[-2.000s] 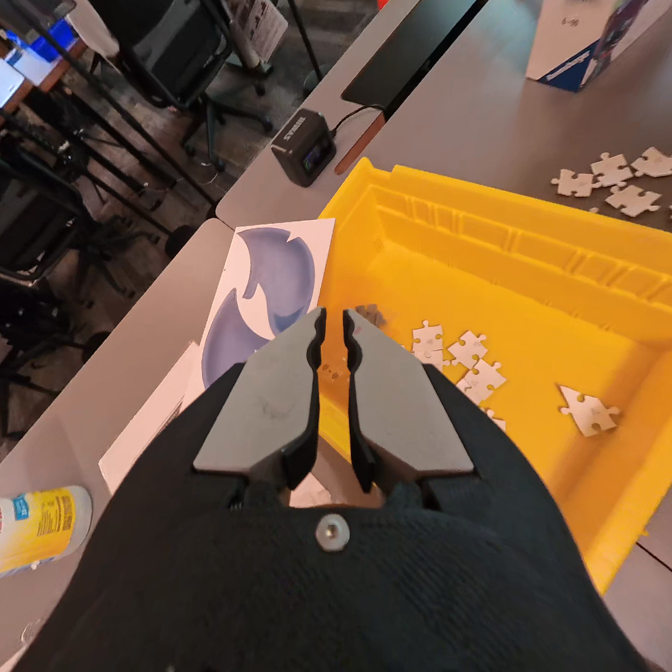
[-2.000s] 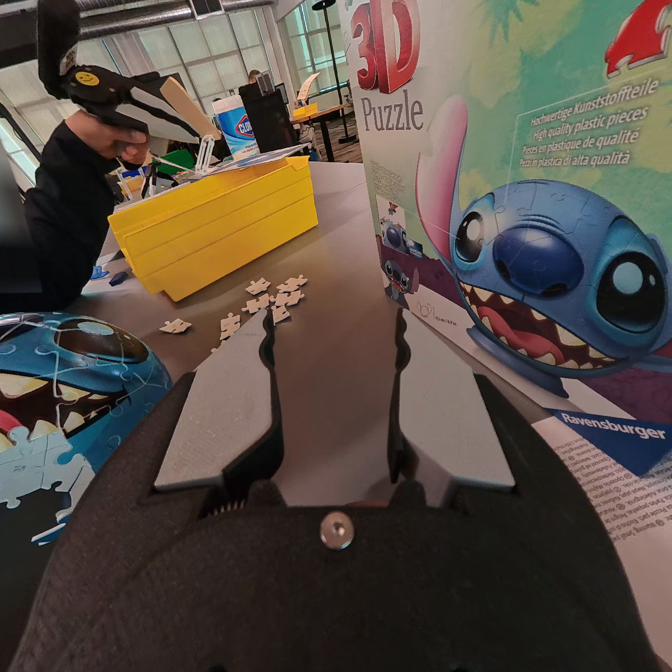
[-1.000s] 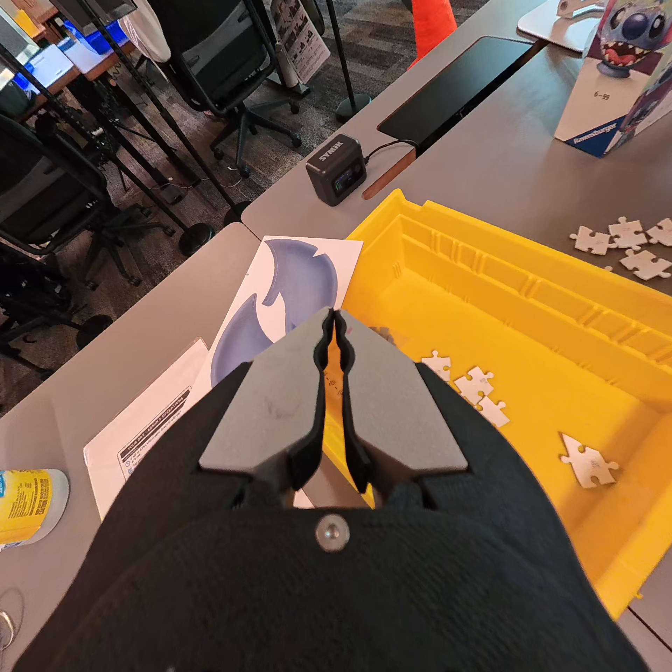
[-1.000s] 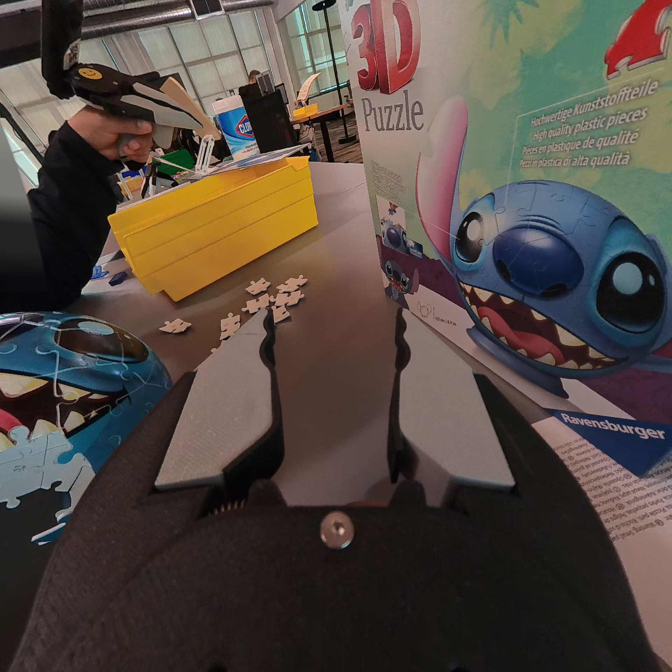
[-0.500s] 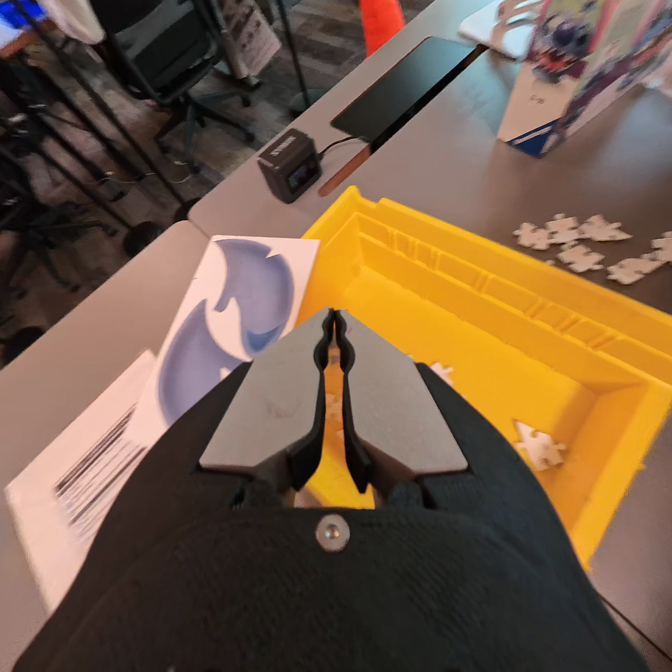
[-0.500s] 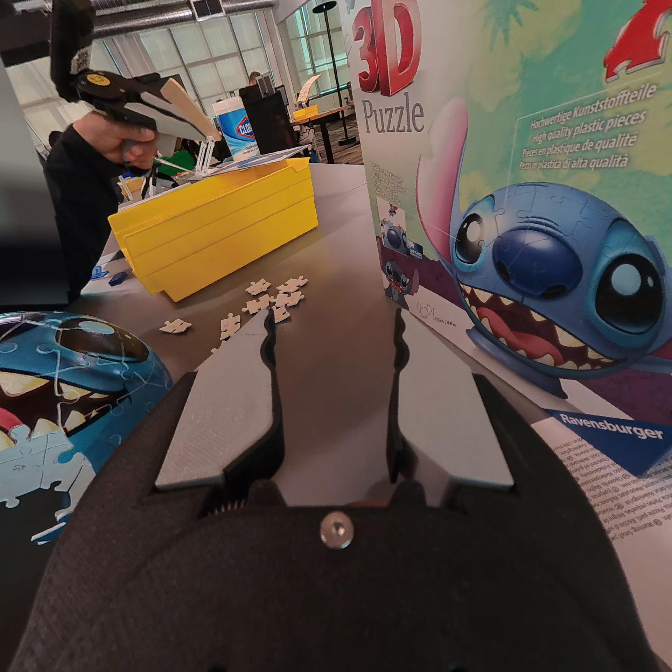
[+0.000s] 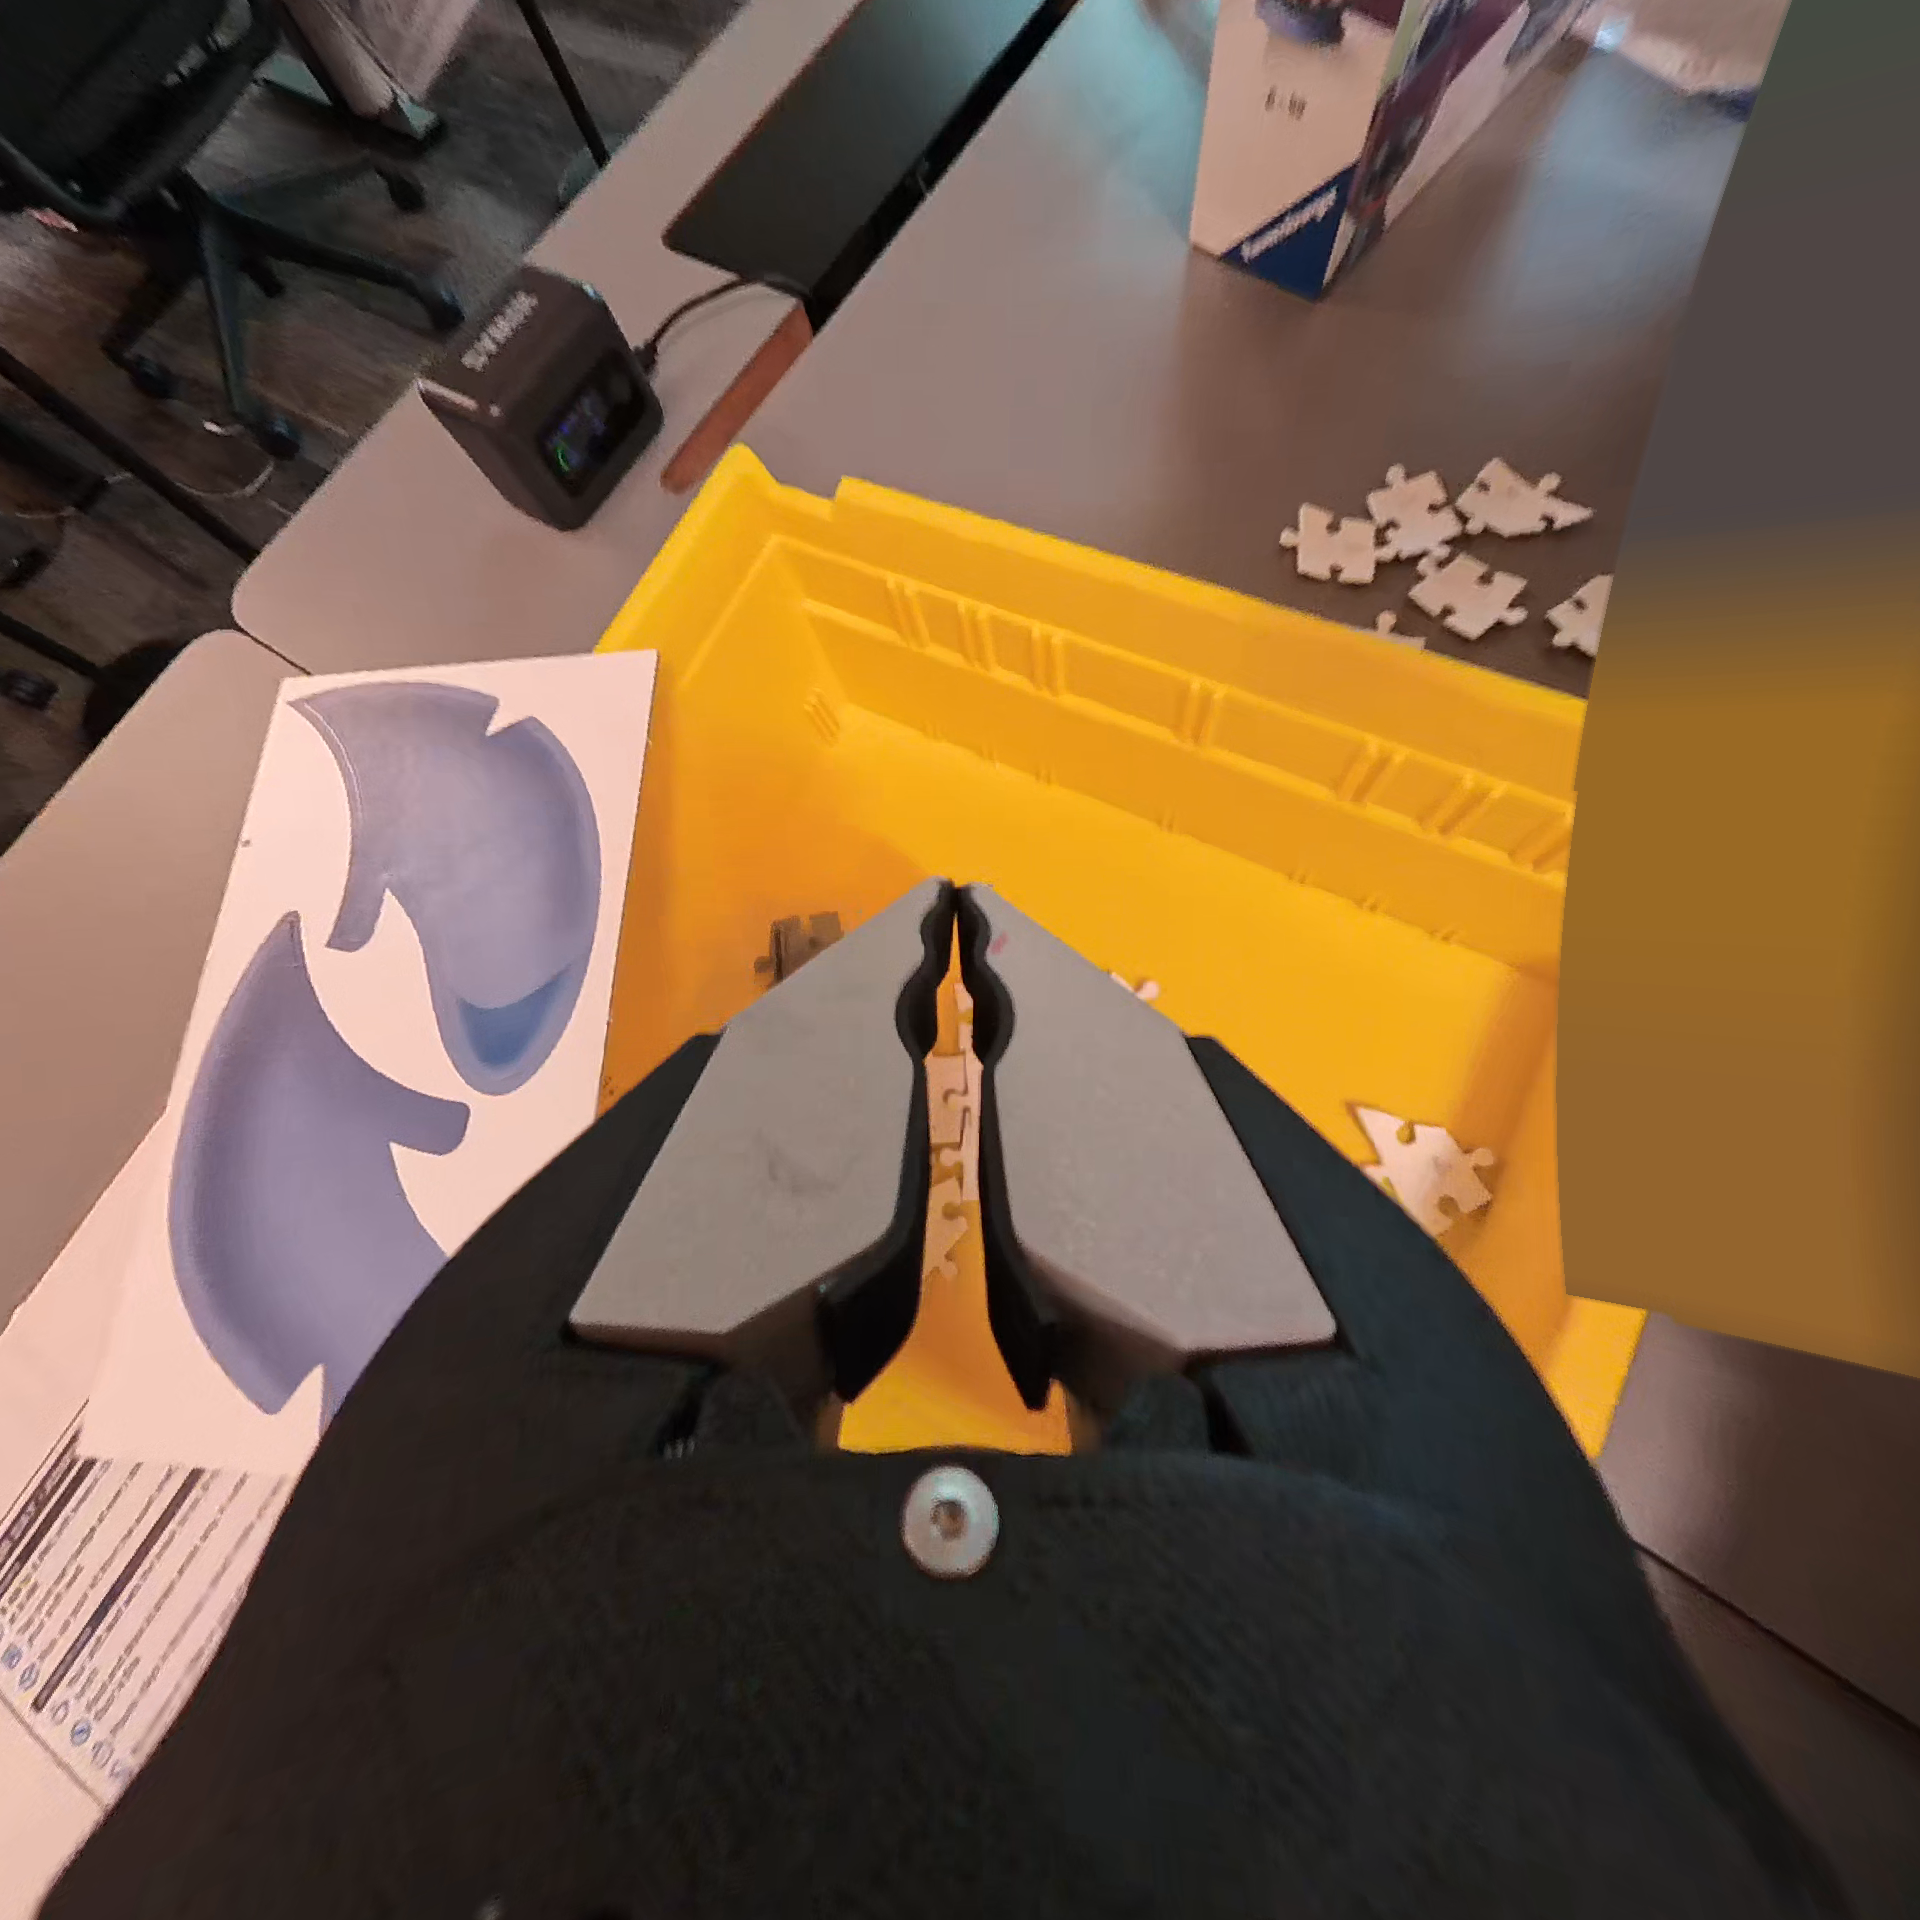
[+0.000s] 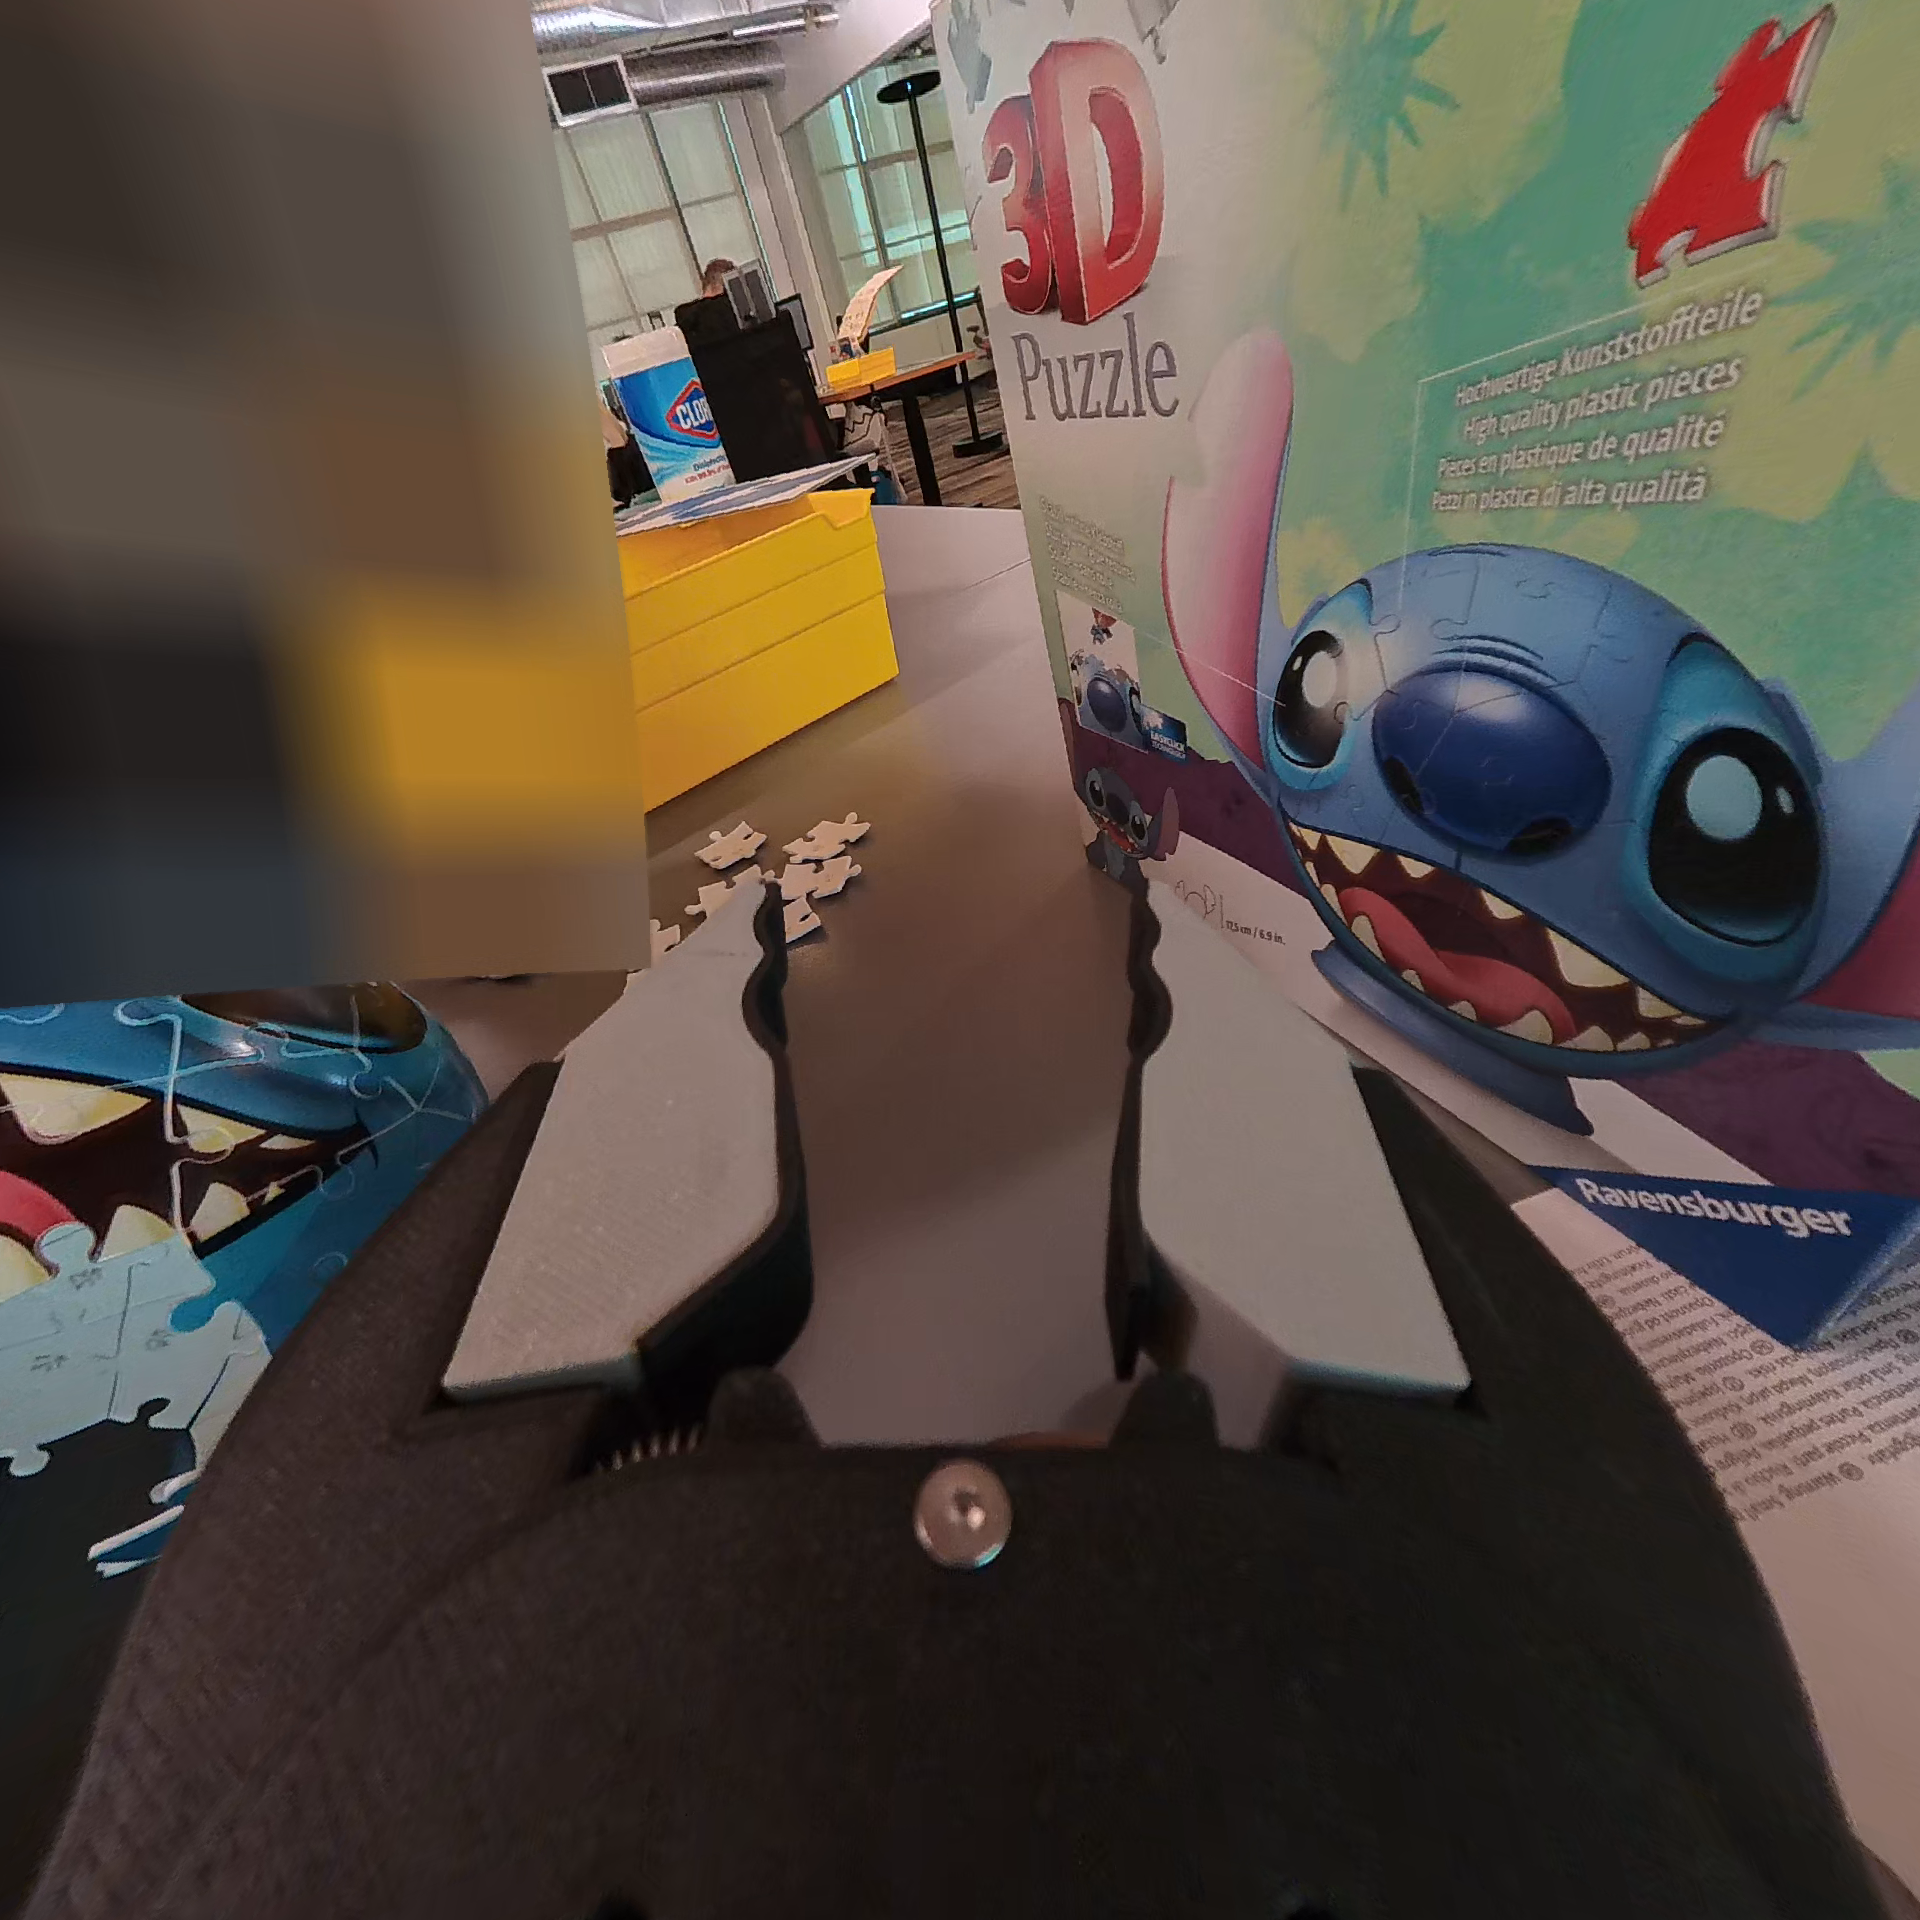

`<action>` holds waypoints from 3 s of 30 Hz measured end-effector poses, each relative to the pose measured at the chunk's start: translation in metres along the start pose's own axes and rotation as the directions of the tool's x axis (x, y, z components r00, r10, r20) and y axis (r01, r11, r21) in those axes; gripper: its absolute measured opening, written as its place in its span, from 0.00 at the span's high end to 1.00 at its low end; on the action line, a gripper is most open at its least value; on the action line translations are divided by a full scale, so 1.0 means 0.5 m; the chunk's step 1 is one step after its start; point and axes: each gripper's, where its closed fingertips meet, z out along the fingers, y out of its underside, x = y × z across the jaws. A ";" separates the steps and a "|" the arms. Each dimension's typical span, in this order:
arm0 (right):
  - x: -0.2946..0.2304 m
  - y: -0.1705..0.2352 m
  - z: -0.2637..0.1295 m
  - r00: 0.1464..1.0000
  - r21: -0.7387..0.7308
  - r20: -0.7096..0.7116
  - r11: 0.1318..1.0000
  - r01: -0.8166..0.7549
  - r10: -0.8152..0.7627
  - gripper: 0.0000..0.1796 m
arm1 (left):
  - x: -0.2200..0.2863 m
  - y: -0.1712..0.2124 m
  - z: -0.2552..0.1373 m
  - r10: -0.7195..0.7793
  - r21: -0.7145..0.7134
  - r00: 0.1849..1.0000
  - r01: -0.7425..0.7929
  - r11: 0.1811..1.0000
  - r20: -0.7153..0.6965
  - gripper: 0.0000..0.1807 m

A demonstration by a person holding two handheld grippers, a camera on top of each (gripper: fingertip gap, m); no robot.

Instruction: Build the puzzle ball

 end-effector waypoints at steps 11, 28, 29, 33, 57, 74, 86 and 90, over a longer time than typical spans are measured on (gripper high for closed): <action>-0.004 0.004 0.003 1.000 -0.015 0.008 1.000 0.011 -0.011 0.65 | 0.016 0.026 0.001 0.003 -0.063 1.000 -0.004 0.998 -0.023 1.00; -0.008 0.006 0.004 1.000 -0.023 0.011 1.000 0.020 -0.020 0.65 | 0.045 0.047 0.021 0.025 -0.126 0.996 -0.035 0.991 -0.083 1.00; -0.008 0.006 0.004 1.000 -0.023 0.011 1.000 0.020 -0.020 0.65 | 0.047 0.049 0.021 0.025 -0.128 0.996 -0.036 0.991 -0.090 1.00; -0.007 0.006 0.004 1.000 -0.023 0.011 1.000 0.016 -0.016 0.65 | 0.131 0.098 0.029 0.098 -0.221 0.951 -0.168 0.961 -0.294 1.00; -0.058 0.003 0.006 0.991 0.005 0.135 1.000 -0.016 0.015 0.67 | 0.267 0.206 0.079 -0.010 -0.637 0.889 -0.320 0.702 -0.457 0.92; -0.096 0.019 0.017 0.984 -0.038 0.173 0.998 0.043 -0.036 0.67 | 0.232 0.142 0.075 -0.068 -0.571 0.963 -0.097 0.815 -0.260 1.00; -0.124 0.029 0.025 0.975 -0.063 0.215 0.995 0.071 -0.056 0.68 | 0.266 0.202 0.091 -0.087 -0.694 0.986 -0.036 0.719 -0.142 0.85; -0.135 0.030 0.025 0.971 -0.065 0.233 0.995 0.076 -0.059 0.68 | 0.265 0.196 0.099 -0.134 -0.650 0.980 0.008 0.760 -0.144 0.88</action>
